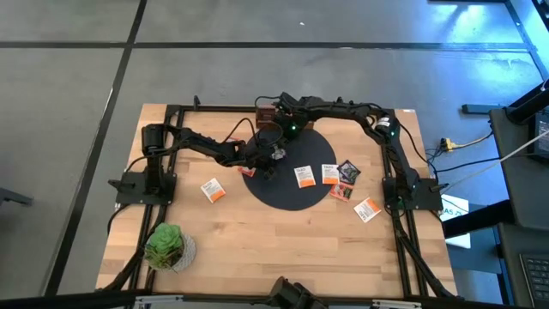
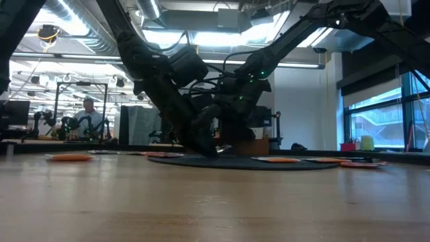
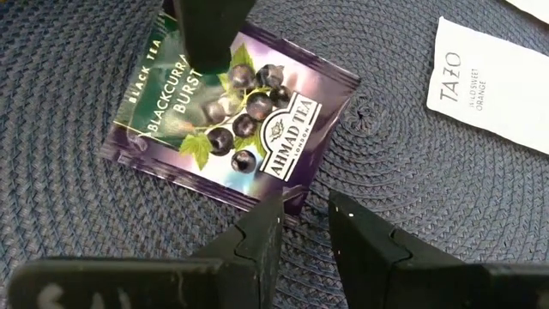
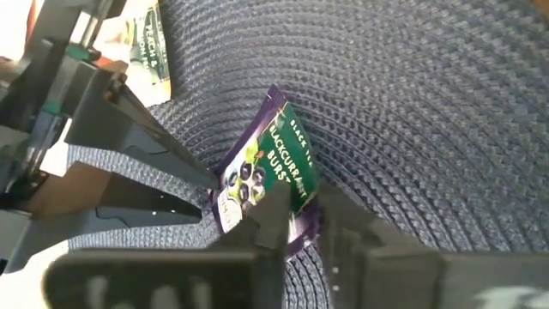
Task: Pick & Place Tea
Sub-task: Put the purple tea bag into the left section of the wooden organizer
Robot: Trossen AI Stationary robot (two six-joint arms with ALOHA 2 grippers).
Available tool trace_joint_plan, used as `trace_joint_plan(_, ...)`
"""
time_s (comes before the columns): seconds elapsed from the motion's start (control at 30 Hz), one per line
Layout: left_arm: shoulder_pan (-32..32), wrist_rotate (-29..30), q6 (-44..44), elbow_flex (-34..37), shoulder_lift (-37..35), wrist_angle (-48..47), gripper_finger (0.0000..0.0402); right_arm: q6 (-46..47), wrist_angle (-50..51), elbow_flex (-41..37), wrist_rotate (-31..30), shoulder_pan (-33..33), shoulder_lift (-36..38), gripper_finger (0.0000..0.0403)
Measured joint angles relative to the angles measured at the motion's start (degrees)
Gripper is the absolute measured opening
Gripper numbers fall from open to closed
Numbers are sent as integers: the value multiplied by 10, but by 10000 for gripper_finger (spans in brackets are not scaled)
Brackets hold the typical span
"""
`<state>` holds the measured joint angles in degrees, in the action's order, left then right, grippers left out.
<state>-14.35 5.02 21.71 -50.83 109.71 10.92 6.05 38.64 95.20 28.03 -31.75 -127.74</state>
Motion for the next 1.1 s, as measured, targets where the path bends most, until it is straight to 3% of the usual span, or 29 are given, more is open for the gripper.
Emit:
trace_joint_plan(0.13, 0, 0, 0, 0, 0, 0, 95, -4, 1, 0, 1, 0, 0, 10)
trace_joint_plan(0.5, 0, -14, -8, 5, -49, -26, 95, -33, 10, 27, -7, -2, 16, 4)
trace_joint_plan(0.7, -5, -17, -20, 3, -132, -29, 95, -68, 5, 81, -17, -5, 19, 2)
trace_joint_plan(0.97, -12, -41, -64, 2, -285, -55, 95, -66, -29, 83, -23, 9, 6, 2)
trace_joint_plan(1.1, -12, -35, -74, 1, -344, -56, 95, -66, -77, 83, -60, 15, -3, 1)
